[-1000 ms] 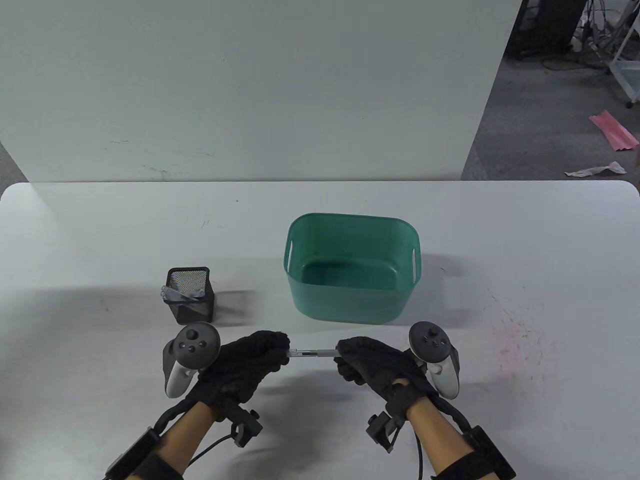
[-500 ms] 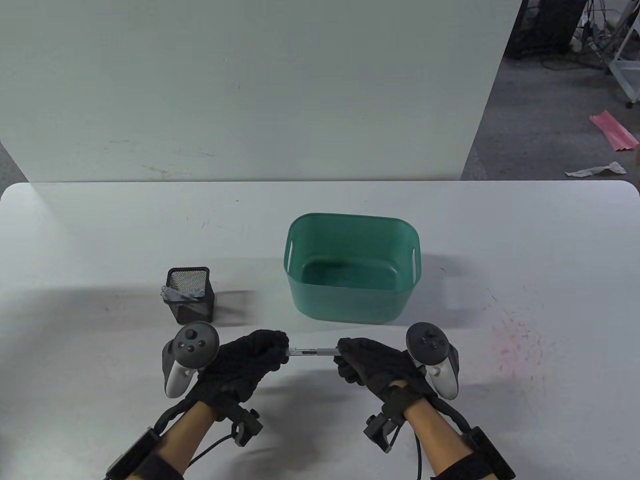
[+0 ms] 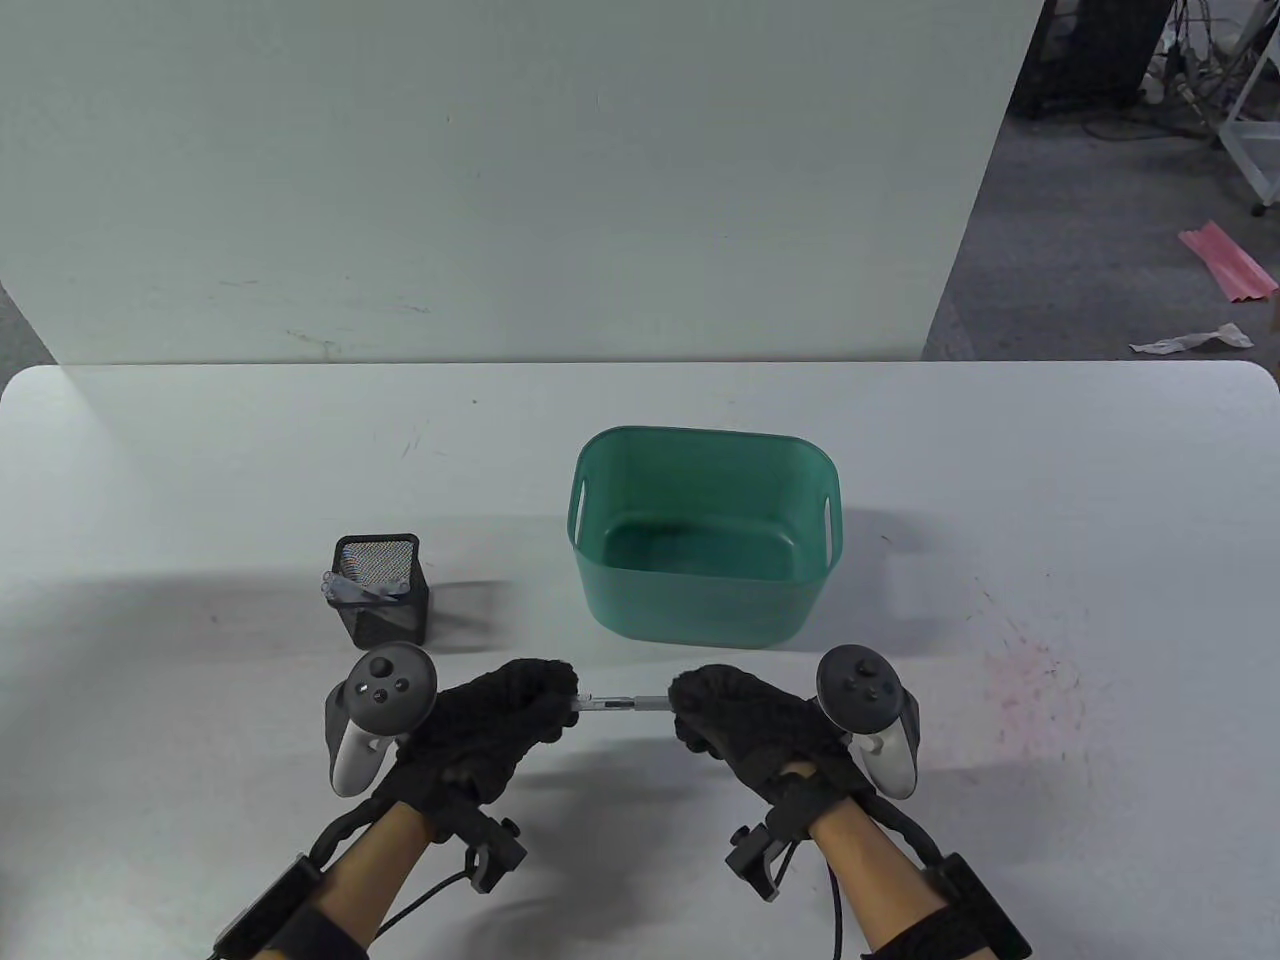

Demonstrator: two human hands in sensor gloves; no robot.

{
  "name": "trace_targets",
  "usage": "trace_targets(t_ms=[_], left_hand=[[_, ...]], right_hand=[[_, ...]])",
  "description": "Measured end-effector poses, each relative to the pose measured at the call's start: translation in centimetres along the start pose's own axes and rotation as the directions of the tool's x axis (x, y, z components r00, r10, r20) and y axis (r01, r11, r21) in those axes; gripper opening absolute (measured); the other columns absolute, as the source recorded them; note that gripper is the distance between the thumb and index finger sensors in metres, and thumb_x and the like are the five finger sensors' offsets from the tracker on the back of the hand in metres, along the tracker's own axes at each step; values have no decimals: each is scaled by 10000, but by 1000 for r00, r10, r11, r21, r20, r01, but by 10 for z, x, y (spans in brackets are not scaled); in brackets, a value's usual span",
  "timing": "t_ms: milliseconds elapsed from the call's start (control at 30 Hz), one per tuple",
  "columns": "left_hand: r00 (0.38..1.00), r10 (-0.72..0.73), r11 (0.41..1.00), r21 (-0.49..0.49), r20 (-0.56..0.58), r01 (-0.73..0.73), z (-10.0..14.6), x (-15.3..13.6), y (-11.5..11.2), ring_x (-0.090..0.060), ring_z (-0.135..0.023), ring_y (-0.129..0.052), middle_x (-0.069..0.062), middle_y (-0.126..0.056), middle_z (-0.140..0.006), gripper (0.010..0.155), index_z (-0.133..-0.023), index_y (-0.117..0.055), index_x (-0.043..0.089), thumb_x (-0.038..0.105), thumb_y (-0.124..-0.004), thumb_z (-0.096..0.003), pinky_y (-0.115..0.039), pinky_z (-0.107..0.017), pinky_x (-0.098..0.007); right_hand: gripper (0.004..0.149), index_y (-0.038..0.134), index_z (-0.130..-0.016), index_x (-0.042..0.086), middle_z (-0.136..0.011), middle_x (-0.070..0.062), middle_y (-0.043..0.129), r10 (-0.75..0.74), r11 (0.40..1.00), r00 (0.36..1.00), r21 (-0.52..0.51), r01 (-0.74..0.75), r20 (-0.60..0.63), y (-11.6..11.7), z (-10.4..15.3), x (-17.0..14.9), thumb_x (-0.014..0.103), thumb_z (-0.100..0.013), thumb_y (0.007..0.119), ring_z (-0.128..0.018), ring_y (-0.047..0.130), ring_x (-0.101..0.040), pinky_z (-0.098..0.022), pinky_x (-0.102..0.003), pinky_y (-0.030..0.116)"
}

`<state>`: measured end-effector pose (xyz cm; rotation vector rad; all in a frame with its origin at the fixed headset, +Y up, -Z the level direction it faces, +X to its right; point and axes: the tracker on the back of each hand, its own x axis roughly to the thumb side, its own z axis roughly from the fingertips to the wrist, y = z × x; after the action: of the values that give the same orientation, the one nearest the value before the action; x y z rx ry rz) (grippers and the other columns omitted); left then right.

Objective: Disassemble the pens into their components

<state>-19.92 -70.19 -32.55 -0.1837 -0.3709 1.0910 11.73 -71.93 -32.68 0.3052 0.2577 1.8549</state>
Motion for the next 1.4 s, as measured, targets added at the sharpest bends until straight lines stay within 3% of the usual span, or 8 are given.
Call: trace_targets(t_ms=[167,233,367,500,733,900,1033,1400], left_hand=[[999,40,999,1,-15,-40,0,-2,0,-233,-643,-1034,-31,-965,-858,414,-926,-762,304,399,-799,-525,-860,-530,-520],[999,49,999,1,-16,-49,0,-1,0,-232,-645,-1033,-30,-963,-860,414,-927,-760,305,398,-799,-525,-859,-531,-520],[998,53,999,3,-15,-53,0,-2,0,-232,-646,-1032,-30,-961,-862,415,-928,-758,306,398,-798,-526,-858,-532,-520],[998,56,998,4,-17,-56,1,-2,1,-234,-646,-1032,-32,-962,-861,414,-928,-759,305,397,-798,-526,-858,-531,-521],[997,72,997,12,-18,-72,1,-2,3,-235,-645,-1032,-30,-961,-862,415,-928,-758,305,398,-798,-526,-857,-531,-522],[997,69,998,7,-15,-69,1,-2,2,-235,-646,-1031,-30,-961,-862,415,-929,-758,304,398,-798,-527,-857,-531,-522],[998,68,998,7,-17,-68,1,-2,2,-235,-644,-1032,-32,-961,-862,414,-928,-760,303,397,-799,-526,-857,-530,-522],[993,108,994,18,-49,-108,1,-9,6,-244,-647,-1030,-39,-958,-868,414,-930,-758,306,391,-797,-526,-854,-528,-530]], right_hand=[[561,565,-1034,163,-955,-121,717,-11,1000,994,30,8,112,-1,0,6,379,-580,814,-854,765,-382,-611,-598,697],[690,469,-1085,154,-1022,-146,639,12,1000,995,11,-13,101,-1,1,5,473,-574,805,-879,728,-407,-611,-601,690],[597,714,-963,122,-855,-150,834,61,998,995,-21,-59,76,-1,3,5,581,-582,723,-736,856,-393,-542,-578,752],[484,806,-860,126,-721,-121,910,90,996,992,-25,-88,85,1,2,8,520,-591,723,-631,919,-348,-487,-549,793],[585,570,-1057,181,-977,-133,722,60,998,990,-14,-59,125,1,2,10,402,-576,820,-849,776,-392,-587,-577,722],[609,703,-980,136,-871,-143,830,72,997,992,-32,-69,103,1,3,7,589,-574,736,-748,852,-389,-532,-563,763],[475,810,-860,126,-712,-121,915,71,996,995,-57,-68,70,1,3,9,510,-592,730,-622,921,-349,-474,-539,800],[478,651,-999,157,-893,-133,790,-7,997,993,-70,16,122,-7,5,12,386,-597,770,-775,829,-371,-559,-554,750]])
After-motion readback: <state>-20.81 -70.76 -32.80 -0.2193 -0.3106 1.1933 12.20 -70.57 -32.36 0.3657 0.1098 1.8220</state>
